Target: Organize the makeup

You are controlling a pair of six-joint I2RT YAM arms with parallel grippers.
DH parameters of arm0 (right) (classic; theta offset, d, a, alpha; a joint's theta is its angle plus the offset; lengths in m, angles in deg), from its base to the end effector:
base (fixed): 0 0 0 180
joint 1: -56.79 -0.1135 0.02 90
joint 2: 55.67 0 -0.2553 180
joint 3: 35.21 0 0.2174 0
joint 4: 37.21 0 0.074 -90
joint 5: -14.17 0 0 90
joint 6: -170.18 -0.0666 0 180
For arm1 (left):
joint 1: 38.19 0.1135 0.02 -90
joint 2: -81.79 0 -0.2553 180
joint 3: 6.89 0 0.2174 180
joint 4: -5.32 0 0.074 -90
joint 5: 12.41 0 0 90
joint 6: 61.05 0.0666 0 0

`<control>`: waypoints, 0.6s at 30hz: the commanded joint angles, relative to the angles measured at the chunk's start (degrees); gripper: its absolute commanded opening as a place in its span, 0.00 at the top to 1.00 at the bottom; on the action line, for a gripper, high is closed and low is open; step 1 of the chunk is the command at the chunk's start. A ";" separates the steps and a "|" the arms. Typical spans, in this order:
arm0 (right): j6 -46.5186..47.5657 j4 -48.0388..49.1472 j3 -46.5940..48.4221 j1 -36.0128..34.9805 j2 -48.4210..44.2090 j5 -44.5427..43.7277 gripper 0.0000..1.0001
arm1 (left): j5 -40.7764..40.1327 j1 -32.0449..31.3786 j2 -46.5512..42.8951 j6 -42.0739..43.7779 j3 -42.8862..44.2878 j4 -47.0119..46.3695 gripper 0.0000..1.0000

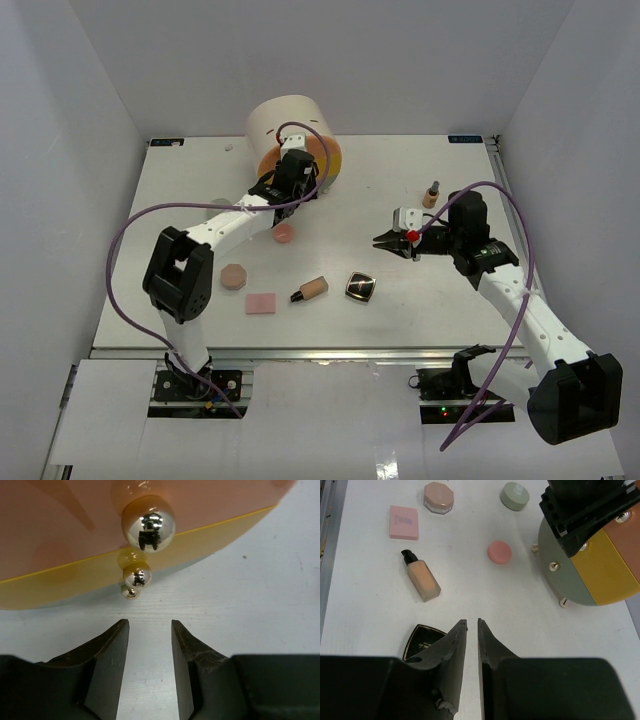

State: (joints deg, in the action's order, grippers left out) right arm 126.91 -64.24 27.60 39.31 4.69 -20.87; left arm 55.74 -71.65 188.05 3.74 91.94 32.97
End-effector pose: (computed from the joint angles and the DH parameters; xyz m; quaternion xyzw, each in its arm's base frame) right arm 0.1868 0.1160 0.2980 -0.6080 0.4998 0.2546 0.5619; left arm 0.3626 -0.2099 0.2524 -0.0245 0.8753 -0.0752 0.4771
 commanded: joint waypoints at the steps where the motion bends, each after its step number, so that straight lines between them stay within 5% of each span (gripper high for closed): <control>1: -1.25 3.07 -0.71 0.54 0.26 1.96 0.79 | -5.91 0.15 2.46 -2.73 5.85 -1.30 0.49; 12: -1.56 3.64 -1.09 0.97 0.73 2.44 0.78 | -13.59 0.15 6.98 -1.27 9.39 -3.73 0.49; 18: -1.74 3.87 -1.27 1.31 0.80 2.70 0.78 | -13.66 0.15 8.16 -1.08 10.44 -3.91 0.58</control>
State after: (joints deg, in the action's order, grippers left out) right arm 125.57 -62.55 26.77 40.25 5.45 -19.94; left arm 44.17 -71.83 195.59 2.34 99.81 30.78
